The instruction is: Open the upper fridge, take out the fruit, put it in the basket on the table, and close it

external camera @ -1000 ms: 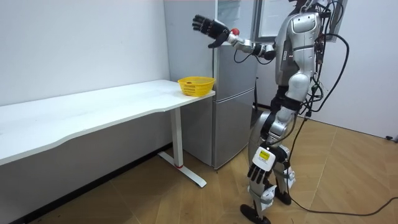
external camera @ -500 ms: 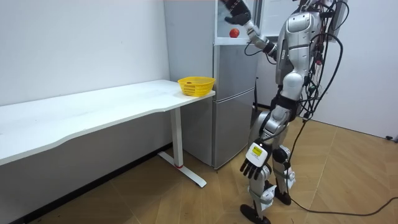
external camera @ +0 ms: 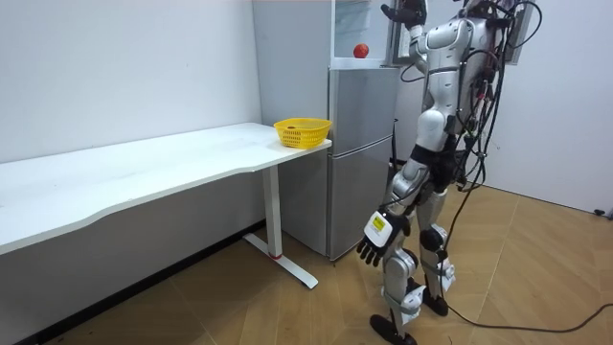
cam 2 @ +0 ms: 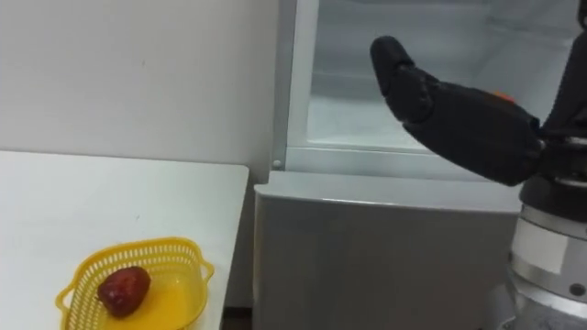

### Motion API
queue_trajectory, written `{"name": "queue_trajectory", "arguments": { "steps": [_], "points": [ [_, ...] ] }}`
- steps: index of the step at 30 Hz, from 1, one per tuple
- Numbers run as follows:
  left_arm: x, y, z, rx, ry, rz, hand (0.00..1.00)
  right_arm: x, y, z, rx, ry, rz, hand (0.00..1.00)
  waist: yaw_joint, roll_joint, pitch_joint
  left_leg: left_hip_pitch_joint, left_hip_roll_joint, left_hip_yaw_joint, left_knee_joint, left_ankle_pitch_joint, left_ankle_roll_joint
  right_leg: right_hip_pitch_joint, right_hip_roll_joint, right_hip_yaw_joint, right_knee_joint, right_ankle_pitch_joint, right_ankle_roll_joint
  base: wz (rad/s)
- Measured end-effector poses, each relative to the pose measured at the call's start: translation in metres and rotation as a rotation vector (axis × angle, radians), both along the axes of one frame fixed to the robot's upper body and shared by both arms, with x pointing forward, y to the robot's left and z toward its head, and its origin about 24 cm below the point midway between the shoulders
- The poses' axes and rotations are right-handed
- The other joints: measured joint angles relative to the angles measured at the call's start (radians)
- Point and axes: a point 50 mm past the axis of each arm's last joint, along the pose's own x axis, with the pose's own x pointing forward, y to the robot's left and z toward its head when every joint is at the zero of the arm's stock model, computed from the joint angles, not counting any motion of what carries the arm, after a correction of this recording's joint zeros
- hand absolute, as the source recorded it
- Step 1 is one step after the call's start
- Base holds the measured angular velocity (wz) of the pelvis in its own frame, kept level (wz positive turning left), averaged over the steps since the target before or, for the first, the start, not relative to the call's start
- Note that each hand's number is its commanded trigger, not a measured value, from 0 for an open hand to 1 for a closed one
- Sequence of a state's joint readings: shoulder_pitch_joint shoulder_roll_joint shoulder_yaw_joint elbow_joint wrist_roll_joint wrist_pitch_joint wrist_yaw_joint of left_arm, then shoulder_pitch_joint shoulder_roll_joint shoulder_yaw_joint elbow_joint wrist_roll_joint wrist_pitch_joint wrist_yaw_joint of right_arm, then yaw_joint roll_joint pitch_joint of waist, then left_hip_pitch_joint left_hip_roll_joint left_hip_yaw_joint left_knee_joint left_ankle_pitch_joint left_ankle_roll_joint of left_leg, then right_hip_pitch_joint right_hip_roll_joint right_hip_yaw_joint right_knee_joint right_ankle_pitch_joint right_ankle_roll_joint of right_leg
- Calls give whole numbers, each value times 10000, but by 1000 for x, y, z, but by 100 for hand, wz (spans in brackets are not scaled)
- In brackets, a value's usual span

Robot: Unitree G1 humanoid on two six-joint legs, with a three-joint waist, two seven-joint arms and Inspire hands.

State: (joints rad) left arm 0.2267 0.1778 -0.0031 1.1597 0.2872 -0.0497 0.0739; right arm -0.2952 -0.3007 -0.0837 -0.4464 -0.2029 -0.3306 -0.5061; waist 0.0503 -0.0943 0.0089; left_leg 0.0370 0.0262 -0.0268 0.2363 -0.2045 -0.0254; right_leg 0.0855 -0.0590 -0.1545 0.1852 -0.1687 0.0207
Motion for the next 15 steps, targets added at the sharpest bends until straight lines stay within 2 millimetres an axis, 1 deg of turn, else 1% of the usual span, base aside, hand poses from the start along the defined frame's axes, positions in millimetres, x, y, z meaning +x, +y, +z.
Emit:
{"name": "queue_trajectory", "arguments": {
  "steps": [3,8,9,10,12,15],
  "points": [
    [-4,0,0,33,72,62,0,-2,-7,0,217,-131,-231,0,-79,4,3,97,3,75,-43,-37,27,55,1,78,6,1,2,-6],
    [-10,0,0,14,231,108,0,-5,-24,-4,791,-30,-741,0,-336,50,21,101,15,89,-160,-37,27,64,2,82,5,0,2,0],
    [-10,0,0,9,229,107,0,-5,-26,-5,825,-7,-848,0,-395,75,38,93,15,89,-154,-37,27,56,2,81,4,0,2,0],
    [-10,0,0,12,219,118,0,-3,-31,-6,906,36,-1052,0,-457,79,37,75,15,90,-152,-37,27,24,2,83,4,0,2,0],
    [-10,0,0,-1,198,166,0,-1,-37,-7,957,158,-1287,0,-456,98,45,63,25,134,-157,-37,27,9,4,118,4,0,2,-6],
    [-9,-1,0,-74,169,204,0,3,-46,-9,1126,520,-1561,0,-475,140,25,86,32,173,-164,-37,26,15,10,146,0,-1,3,-4]
  ]
}}
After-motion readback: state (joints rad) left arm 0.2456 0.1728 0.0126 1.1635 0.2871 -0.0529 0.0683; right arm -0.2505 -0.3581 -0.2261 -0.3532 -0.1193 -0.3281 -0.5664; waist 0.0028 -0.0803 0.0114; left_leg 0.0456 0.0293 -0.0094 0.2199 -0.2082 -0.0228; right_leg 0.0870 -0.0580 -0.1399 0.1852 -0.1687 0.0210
